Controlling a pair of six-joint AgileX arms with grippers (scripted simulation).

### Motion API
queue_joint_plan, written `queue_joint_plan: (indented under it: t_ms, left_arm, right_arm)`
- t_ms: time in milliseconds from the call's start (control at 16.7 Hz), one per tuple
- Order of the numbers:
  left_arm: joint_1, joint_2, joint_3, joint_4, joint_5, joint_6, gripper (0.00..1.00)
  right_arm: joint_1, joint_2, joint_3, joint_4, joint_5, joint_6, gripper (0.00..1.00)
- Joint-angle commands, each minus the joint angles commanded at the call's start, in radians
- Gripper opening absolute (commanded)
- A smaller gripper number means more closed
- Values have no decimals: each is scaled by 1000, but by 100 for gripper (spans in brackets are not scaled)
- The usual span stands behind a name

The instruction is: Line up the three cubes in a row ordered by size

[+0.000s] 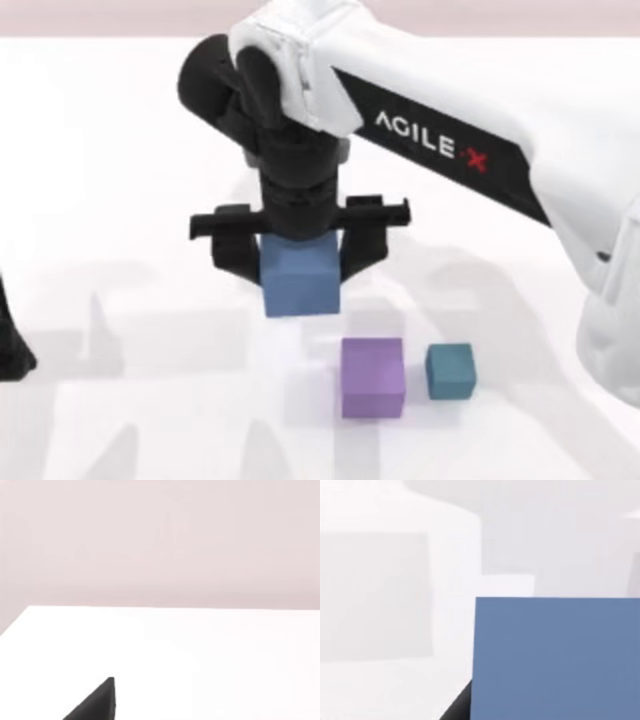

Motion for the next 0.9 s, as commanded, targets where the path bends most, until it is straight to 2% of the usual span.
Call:
queue_joint_plan:
  t_ms: [180, 300, 660, 900]
  left_arm:
    - [0, 0, 0, 0, 0, 0, 100]
    - [0, 0, 0, 0, 0, 0, 100]
    - [0, 0, 0, 0, 0, 0, 100]
    - [0, 0, 0, 0, 0, 0, 100]
  right_arm:
    - [113, -3, 16, -11, 2, 154, 0]
    - [157, -5, 21, -15, 3, 211, 0]
    - [165, -5, 17, -11, 2, 227, 0]
    - [169, -5, -83, 95, 3, 226, 0]
